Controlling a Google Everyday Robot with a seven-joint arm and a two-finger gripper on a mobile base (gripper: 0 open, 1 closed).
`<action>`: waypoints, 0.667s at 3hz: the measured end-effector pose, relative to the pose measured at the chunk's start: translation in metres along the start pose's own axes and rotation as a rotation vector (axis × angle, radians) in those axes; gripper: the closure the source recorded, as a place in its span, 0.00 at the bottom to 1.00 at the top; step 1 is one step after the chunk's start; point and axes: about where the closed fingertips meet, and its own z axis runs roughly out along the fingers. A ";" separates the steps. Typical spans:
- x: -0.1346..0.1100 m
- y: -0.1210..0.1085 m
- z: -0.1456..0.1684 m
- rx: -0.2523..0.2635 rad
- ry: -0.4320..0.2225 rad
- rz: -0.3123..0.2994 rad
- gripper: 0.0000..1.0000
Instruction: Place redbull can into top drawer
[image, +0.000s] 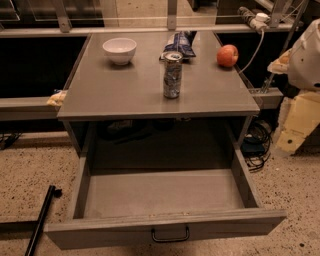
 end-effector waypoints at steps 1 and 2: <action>-0.002 -0.004 0.000 0.014 -0.010 -0.001 0.00; -0.007 -0.025 0.009 0.048 -0.054 0.002 0.00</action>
Offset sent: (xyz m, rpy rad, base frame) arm 0.0669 0.0005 -0.0096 0.0975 -0.1154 0.0023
